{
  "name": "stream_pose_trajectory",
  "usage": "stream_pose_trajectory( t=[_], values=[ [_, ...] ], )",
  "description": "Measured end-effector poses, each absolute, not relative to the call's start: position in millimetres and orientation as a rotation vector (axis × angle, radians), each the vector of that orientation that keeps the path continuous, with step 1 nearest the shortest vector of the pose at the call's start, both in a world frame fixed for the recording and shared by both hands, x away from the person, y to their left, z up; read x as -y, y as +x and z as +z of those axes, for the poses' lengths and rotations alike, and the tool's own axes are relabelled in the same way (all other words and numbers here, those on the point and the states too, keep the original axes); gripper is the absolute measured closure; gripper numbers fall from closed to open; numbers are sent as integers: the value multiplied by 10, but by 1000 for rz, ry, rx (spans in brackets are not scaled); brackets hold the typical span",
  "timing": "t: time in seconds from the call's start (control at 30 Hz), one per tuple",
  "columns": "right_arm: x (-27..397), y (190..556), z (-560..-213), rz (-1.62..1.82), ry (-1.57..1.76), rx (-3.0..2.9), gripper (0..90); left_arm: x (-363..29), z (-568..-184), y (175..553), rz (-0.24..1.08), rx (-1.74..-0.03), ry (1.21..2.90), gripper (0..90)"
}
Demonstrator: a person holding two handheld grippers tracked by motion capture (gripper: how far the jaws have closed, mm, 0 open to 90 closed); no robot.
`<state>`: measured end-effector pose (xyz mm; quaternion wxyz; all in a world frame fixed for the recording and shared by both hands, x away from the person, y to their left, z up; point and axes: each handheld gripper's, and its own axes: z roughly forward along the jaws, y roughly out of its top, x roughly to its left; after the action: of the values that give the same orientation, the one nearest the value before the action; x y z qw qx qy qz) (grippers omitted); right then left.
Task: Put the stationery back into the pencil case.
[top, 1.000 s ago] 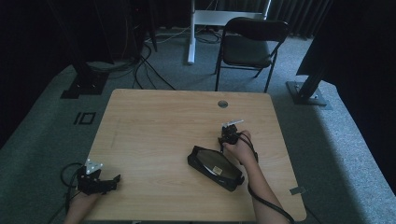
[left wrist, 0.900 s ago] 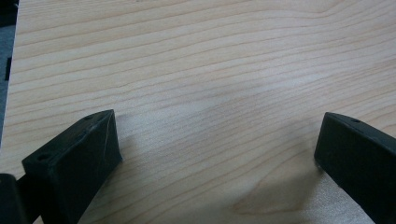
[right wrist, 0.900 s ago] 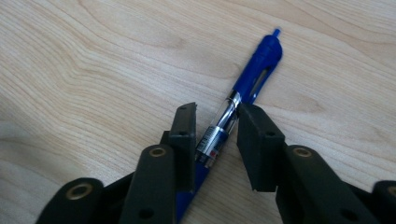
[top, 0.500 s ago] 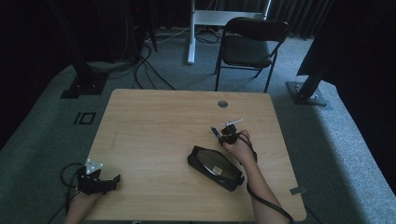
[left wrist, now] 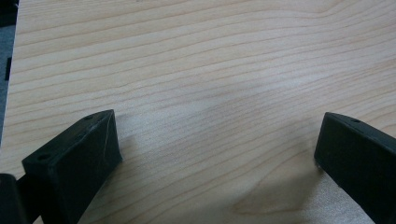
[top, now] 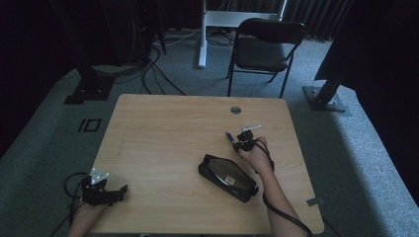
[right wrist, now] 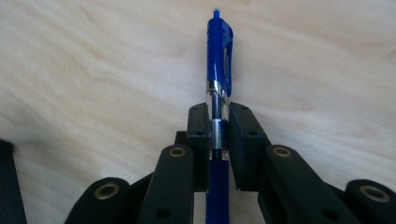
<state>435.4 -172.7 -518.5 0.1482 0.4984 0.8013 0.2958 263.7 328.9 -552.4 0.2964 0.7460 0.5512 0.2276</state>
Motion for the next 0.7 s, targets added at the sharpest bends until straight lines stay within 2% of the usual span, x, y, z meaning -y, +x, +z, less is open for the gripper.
stream_pose_trajectory(
  t=[0.7],
  values=[
    [1817,4187,-4717,915,1344,-2303,792,-3289,-5525,2637,605,-1466,1984,2]
  ],
)
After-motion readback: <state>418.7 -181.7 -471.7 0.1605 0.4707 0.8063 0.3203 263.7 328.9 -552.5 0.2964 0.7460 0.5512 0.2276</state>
